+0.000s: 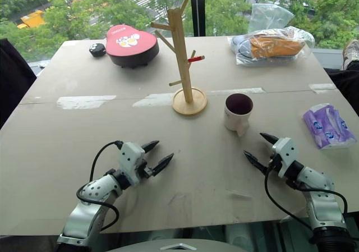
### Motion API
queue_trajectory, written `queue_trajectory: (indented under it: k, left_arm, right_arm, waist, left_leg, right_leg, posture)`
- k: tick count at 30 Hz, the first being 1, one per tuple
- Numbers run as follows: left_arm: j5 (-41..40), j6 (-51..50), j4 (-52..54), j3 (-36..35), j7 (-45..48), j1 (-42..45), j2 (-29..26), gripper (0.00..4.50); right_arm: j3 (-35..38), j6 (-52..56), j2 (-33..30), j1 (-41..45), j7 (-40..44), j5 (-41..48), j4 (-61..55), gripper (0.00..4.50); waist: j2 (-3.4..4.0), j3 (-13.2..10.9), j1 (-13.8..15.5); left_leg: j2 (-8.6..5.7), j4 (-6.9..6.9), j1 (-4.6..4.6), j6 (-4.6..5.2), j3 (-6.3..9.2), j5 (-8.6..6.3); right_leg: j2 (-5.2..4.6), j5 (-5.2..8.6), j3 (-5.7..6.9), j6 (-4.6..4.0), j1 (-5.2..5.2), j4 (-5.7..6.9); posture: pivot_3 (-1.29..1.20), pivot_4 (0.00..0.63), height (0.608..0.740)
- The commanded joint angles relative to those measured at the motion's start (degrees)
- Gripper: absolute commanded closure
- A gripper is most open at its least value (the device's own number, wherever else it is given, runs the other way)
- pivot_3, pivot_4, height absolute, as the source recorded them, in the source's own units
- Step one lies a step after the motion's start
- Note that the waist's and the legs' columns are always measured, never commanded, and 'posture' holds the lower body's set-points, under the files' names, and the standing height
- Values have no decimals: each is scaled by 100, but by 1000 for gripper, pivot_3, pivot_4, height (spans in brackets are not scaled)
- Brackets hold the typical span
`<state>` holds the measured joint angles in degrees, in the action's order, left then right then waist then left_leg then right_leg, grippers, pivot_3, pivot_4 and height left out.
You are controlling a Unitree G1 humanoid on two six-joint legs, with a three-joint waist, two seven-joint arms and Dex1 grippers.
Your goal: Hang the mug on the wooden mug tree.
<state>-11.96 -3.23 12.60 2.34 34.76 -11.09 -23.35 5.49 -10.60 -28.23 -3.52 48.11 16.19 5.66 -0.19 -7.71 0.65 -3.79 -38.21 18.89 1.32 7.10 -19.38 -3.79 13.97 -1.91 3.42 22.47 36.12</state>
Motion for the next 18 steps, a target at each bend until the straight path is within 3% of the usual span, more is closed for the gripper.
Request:
queue_trajectory:
  k: [1,18]
  left_arm:
    - [35,-137,-108,-29,-31,-133,-42,807]
    - [-65,-250,-10,-97,-112,-203,-39,807]
  right_arm:
    - [72,-18,-41,-62,-46,-14,-35,28]
    - [-16,30,-20,-42,-12,-32,-95,28]
  waist:
    - [0,0,0]
    - [0,0,-4]
  left_leg:
    - [0,0,0,0,0,0]
    - [1,3,0,0,0,0]
  right_leg:
    - [0,0,0,0,0,0]
    - [0,0,-1,0,0,-3]
  posture:
    - [0,150,740]
    - [0,150,740]
